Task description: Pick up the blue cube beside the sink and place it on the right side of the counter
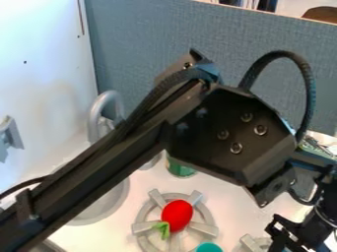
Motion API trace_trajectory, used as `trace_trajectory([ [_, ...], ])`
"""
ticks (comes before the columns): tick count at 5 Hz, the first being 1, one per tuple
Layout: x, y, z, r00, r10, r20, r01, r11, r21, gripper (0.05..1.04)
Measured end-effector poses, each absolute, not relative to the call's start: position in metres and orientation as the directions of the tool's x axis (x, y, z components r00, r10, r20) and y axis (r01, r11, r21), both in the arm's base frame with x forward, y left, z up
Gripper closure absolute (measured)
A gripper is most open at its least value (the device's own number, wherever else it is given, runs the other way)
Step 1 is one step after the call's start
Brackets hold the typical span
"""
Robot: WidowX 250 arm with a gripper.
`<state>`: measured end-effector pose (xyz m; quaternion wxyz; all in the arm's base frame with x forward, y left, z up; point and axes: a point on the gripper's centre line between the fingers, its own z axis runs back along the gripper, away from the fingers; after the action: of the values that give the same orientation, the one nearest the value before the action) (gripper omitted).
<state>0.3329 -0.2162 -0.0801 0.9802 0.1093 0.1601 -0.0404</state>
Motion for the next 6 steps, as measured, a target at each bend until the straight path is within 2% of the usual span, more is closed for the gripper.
trace_trajectory([
  [1, 0.325, -0.202, -0.088, 0.936, -0.002, -0.351, 0.073, 0.980, 0.188, 0.101],
  [3, 0.317, -0.189, -0.054, 0.951, 0.005, -0.311, 0.040, 0.990, 0.137, 0.083],
  [4, 0.308, -0.173, -0.025, 0.964, 0.008, -0.266, 0.019, 0.995, 0.099, 0.083],
  [5, 0.297, -0.148, 0.000, 0.975, 0.027, -0.221, -0.003, 0.994, 0.111, 0.083],
  [6, 0.284, -0.118, 0.006, 0.974, 0.025, -0.226, 0.007, 0.990, 0.140, 0.083],
])
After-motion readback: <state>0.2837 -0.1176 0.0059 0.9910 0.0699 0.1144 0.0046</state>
